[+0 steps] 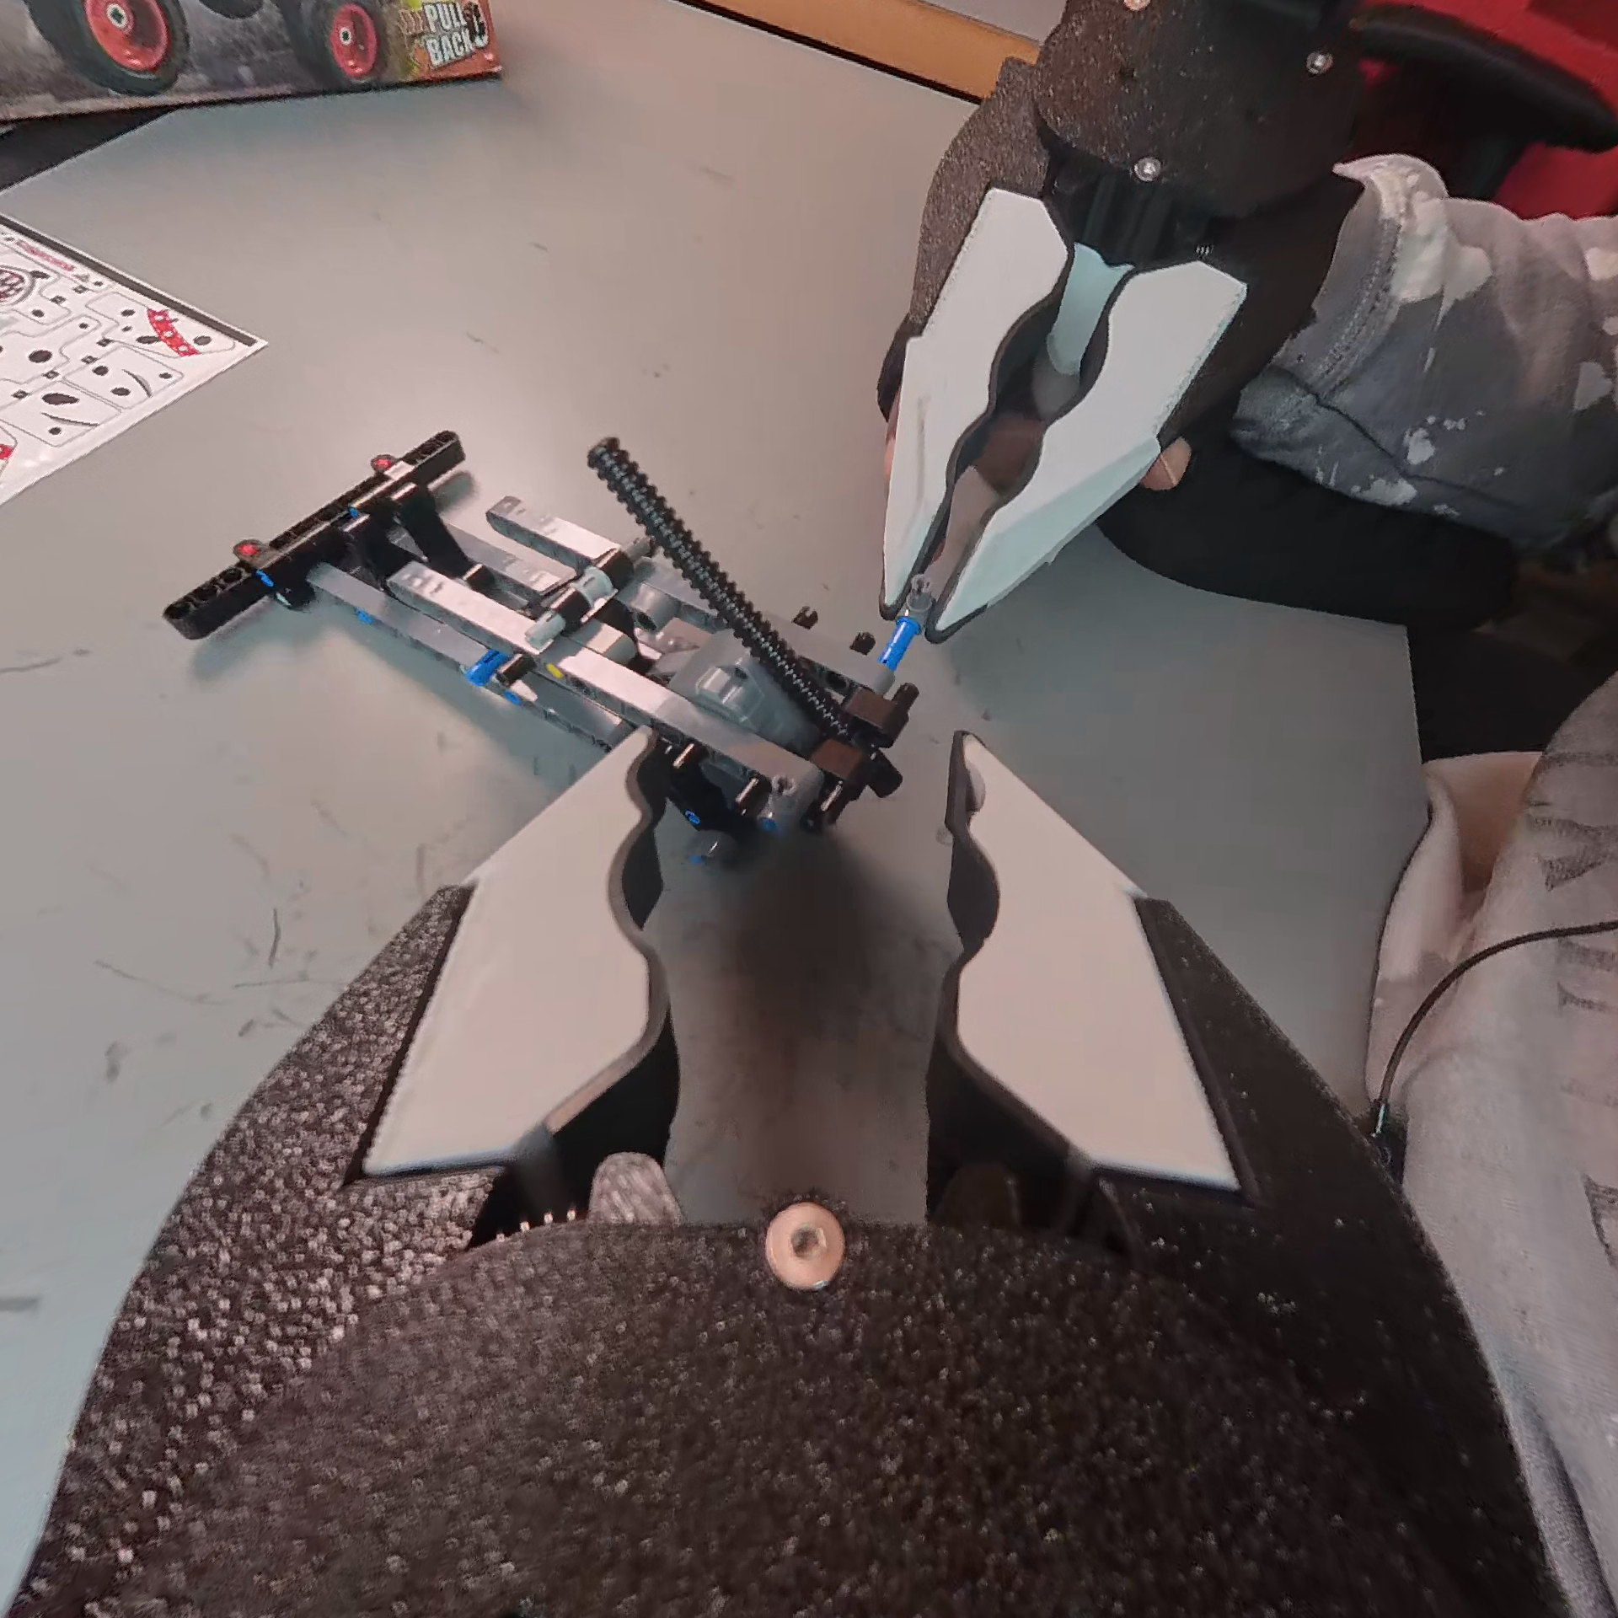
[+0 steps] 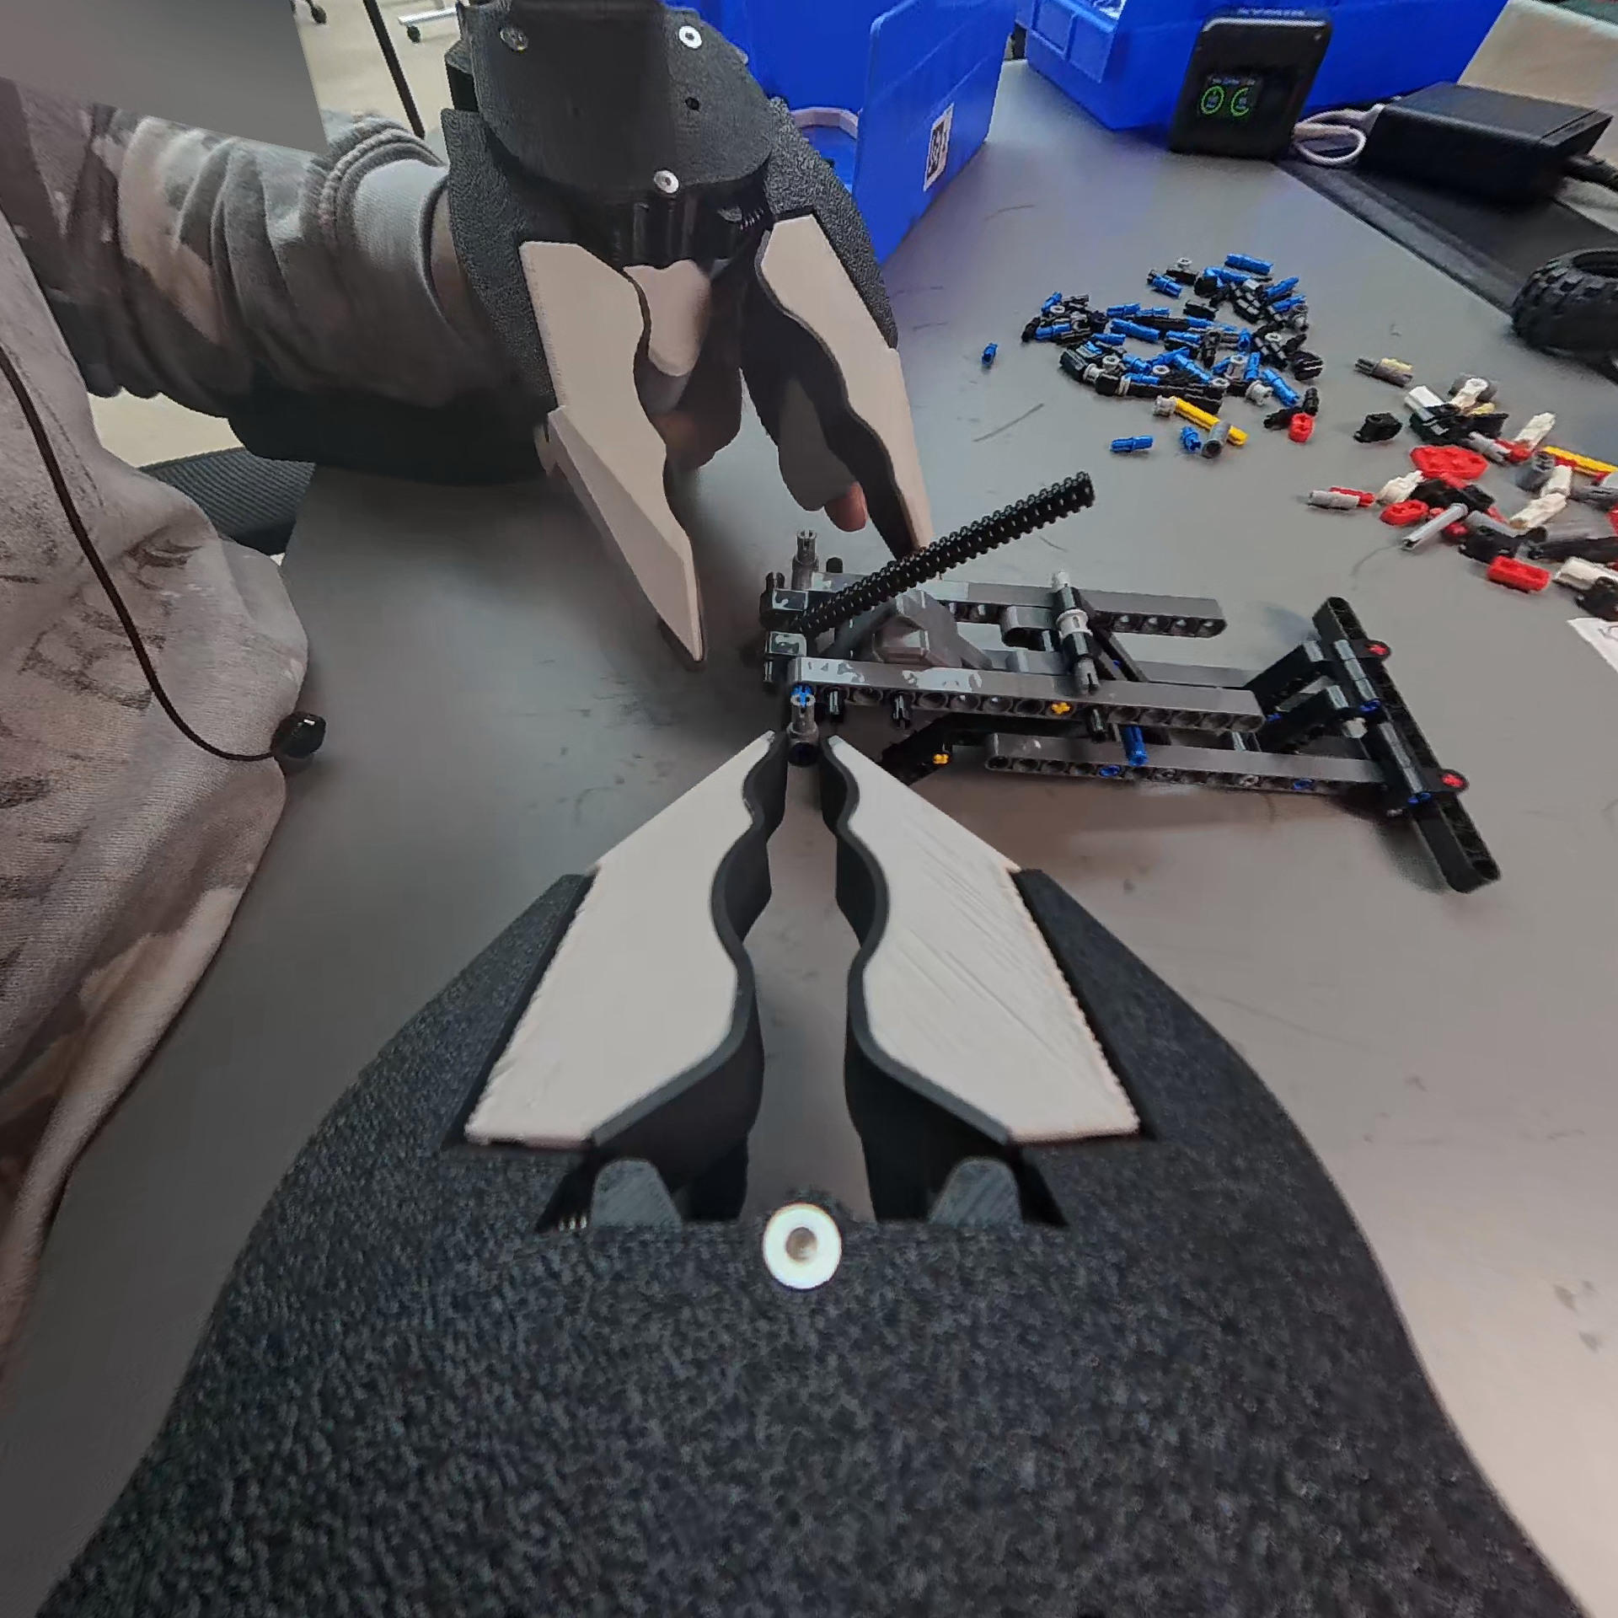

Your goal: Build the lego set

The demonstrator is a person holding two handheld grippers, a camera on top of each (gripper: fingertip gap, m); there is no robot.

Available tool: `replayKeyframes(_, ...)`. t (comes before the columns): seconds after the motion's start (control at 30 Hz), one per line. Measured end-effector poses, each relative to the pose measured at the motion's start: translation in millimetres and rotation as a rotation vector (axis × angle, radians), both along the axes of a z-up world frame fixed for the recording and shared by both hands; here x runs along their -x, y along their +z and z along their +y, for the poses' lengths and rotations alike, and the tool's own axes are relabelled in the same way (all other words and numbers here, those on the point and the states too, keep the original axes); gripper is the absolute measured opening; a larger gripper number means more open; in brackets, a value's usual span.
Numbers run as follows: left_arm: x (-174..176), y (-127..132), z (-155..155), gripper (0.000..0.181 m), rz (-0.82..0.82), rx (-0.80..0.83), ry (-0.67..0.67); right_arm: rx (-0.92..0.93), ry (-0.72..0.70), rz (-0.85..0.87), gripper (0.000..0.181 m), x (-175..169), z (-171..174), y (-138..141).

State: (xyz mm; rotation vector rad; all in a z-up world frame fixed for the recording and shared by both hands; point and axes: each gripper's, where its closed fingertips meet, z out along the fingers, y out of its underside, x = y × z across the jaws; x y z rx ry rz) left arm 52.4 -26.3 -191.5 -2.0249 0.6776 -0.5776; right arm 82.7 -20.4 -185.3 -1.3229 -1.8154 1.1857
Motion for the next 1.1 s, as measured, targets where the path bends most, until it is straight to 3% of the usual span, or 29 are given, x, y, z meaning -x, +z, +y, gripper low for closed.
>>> replayKeyframes(1.1,6.5,-1.9,19.0,0.066,-0.011,0.012,0.056,0.053,-0.101,-0.014,0.006,4.1,6.9,0.9)
